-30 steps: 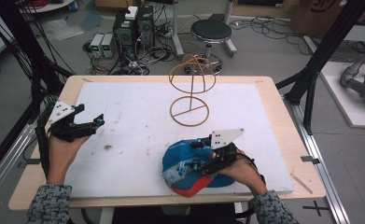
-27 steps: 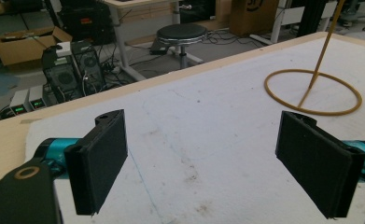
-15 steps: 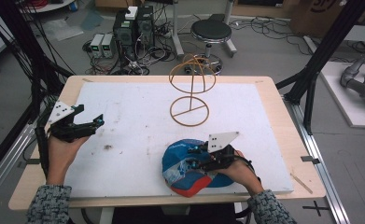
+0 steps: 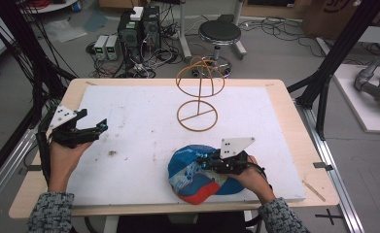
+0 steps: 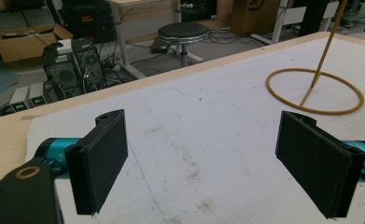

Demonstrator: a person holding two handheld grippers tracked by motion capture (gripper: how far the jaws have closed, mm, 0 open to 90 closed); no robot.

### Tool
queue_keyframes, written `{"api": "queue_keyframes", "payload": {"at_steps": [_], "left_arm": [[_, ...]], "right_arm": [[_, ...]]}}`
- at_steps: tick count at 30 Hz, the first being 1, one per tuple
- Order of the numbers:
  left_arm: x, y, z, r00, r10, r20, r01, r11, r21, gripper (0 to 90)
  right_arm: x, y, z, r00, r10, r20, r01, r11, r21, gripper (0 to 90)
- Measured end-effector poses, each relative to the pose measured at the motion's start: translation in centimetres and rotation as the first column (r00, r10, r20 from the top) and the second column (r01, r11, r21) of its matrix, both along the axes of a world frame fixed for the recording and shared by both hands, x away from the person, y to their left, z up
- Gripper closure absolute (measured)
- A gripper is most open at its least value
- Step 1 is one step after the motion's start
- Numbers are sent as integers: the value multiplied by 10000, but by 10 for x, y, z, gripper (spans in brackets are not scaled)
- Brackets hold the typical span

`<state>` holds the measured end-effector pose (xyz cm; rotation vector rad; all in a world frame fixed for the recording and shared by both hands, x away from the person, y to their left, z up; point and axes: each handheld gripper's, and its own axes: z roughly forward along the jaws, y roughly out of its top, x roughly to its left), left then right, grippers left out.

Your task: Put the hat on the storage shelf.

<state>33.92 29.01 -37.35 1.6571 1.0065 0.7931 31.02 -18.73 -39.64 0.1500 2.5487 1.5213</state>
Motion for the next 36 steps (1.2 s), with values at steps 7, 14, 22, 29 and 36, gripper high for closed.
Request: {"api": "queue_keyframes", "payload": {"at_steps": [7,14,22,29,36], "left_arm": [[0,2,-1,10000,23,-29,-23,10000,-38,171],[0,3,-1,10000,91,-27,-92,9999,-135,172],[0,3,-1,9999,110,-13,-110,9998,-145,171],[0,5,-1,9999,102,-29,-102,9999,-127,171],[0,4,-1,10000,92,-34,-92,9999,-123,172]], "right_arm": [[-4,1,14,9994,-106,319,102,9998,146,897],[-3,-2,23,9972,-556,505,540,9980,314,898],[0,-8,40,9946,-613,839,561,9964,632,898],[3,-17,59,9897,-953,1073,849,9916,980,898],[6,-22,88,9825,-1170,1448,1001,9879,1184,898]]}}
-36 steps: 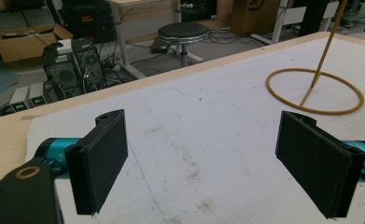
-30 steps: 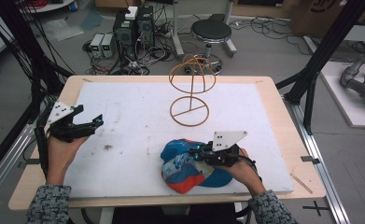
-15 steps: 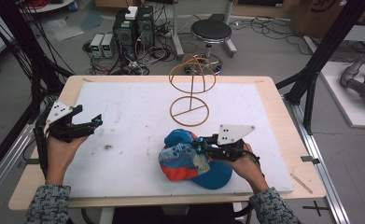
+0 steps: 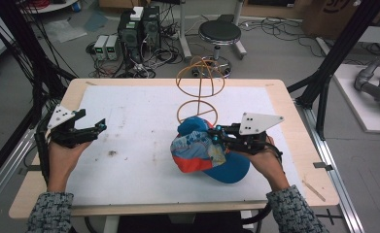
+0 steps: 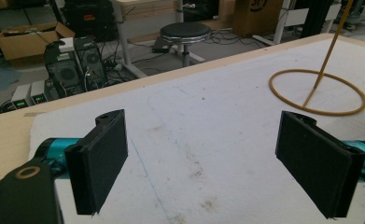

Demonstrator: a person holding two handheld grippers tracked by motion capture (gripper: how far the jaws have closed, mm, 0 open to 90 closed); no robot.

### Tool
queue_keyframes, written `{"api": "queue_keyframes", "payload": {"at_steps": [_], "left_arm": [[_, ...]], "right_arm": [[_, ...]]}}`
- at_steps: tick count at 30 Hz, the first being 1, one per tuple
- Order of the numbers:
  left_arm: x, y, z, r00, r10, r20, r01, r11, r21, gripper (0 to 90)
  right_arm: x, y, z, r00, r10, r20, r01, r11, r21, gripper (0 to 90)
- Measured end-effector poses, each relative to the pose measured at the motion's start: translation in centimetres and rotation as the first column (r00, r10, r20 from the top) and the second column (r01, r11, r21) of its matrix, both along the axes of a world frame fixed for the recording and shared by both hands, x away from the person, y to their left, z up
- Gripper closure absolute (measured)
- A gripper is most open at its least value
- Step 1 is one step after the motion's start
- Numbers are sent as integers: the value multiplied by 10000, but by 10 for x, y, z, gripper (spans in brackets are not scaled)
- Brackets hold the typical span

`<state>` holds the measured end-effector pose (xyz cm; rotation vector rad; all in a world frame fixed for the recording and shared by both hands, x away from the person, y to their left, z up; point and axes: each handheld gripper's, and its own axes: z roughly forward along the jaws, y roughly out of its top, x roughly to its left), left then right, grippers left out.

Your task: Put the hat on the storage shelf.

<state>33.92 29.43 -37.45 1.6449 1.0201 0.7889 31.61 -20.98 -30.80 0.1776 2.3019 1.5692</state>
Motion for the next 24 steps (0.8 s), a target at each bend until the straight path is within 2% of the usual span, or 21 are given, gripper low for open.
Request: {"api": "queue_keyframes", "payload": {"at_steps": [3,7,12,13,14,17,24], "left_arm": [[0,0,0,10000,14,-11,-14,10000,-11,172],[0,0,0,10000,10,-7,-11,10000,-20,171],[1,0,-1,10000,-46,-25,46,10000,-8,171],[1,0,-1,10000,-61,-32,61,10000,20,172],[1,0,-1,10000,-55,-37,55,10000,36,172],[1,0,-1,10000,-24,-32,24,10000,-16,171],[1,0,-1,10000,-34,-36,34,10000,-23,172]], "right_arm": [[0,0,4,10000,-13,93,13,10000,16,898],[4,-2,21,9997,-118,217,114,9998,168,897],[11,-7,36,9998,-134,166,127,9991,402,897],[13,-9,43,9998,-94,169,86,9987,499,897],[13,-9,43,9998,-94,169,86,9987,499,897],[16,-12,54,9999,19,114,-30,9957,924,897],[23,-14,79,9994,-180,288,148,9939,1092,897]]}}
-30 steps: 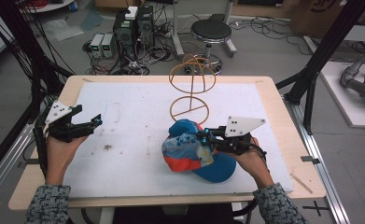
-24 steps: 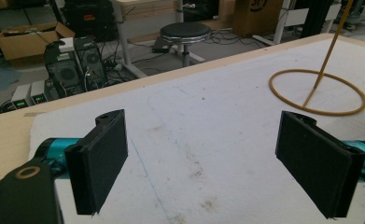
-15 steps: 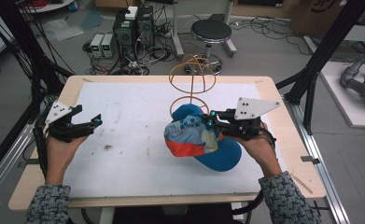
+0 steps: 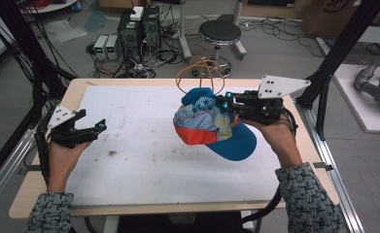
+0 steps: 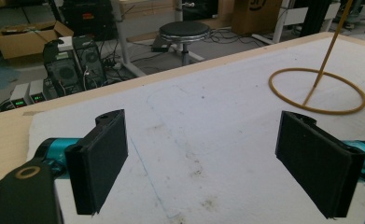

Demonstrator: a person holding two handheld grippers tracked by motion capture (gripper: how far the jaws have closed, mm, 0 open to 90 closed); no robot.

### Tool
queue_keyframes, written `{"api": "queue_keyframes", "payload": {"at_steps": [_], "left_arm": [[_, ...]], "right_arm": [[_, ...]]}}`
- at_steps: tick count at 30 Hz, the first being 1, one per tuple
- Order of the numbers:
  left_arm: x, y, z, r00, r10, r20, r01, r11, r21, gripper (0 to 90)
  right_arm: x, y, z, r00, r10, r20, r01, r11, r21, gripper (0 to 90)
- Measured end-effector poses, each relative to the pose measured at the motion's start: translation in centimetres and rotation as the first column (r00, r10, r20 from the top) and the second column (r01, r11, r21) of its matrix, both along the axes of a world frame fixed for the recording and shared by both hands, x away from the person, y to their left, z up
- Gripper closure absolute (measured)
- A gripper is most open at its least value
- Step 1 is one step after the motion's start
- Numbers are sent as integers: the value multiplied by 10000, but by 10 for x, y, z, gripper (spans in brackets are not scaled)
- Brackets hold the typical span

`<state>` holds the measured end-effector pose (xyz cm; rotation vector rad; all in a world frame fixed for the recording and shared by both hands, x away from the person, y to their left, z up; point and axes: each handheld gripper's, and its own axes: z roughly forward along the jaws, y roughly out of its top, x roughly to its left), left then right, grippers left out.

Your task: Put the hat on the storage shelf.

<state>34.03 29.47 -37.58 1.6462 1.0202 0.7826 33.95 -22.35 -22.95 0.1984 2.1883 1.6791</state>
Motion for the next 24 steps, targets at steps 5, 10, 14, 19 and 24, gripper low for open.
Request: {"api": "queue_keyframes", "payload": {"at_steps": [5,10,14,19,24], "left_arm": [[0,0,-1,10000,0,-49,0,10000,43,171],[1,0,-1,10000,-9,-51,9,10000,23,171],[1,0,-2,10000,-54,-74,54,9999,86,171],[1,-1,-2,10000,-56,-74,57,10000,63,171],[1,-1,-2,9999,-58,-108,59,9999,89,172]], "right_arm": [[6,-2,14,9999,-136,85,135,9998,112,897],[13,-5,20,9995,-306,100,303,9990,338,897],[18,-7,28,9992,-389,110,383,9979,521,897],[25,-8,40,9984,-548,123,538,9961,694,897],[36,-9,48,9961,-880,102,869,9928,821,897]]}}
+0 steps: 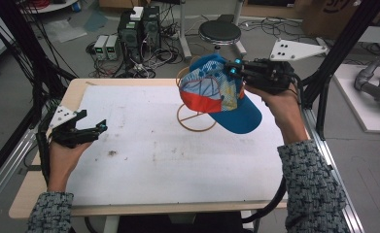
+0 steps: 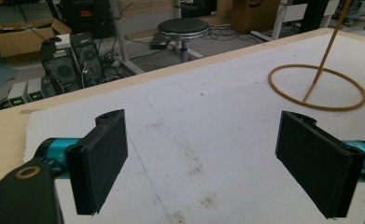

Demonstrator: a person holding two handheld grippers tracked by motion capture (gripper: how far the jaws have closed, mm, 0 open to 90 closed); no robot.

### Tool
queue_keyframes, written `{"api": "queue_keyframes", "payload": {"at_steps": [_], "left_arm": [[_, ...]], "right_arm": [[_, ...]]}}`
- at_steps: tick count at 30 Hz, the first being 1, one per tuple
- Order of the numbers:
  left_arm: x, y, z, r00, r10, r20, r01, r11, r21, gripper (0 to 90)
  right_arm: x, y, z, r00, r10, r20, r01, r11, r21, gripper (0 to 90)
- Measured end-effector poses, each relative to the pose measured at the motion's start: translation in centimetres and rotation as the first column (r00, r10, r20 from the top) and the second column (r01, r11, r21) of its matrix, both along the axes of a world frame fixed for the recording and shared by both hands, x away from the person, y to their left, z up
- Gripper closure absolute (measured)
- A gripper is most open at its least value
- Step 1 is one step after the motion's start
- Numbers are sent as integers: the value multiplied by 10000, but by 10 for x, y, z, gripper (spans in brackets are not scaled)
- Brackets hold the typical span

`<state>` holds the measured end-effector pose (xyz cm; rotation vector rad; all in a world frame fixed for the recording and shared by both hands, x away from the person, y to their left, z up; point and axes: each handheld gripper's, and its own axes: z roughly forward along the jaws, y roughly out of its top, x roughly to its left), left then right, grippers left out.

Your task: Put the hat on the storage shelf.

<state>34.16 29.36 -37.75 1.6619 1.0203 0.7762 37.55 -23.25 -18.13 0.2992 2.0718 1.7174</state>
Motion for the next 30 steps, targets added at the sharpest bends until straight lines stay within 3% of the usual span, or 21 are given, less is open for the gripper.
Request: {"api": "queue_keyframes", "payload": {"at_steps": [12,15,30], "left_arm": [[1,2,-2,10000,5,-6,-5,10000,-97,171],[2,1,-2,10000,-24,-40,24,10000,-55,171],[2,1,-4,10000,-45,-65,44,9999,-110,171]], "right_arm": [[34,8,-1,9959,-905,-6,905,9959,-93,897],[39,7,0,9935,-1136,39,1136,9934,142,896],[71,16,-7,9754,-2202,-115,2205,9750,283,897]]}}
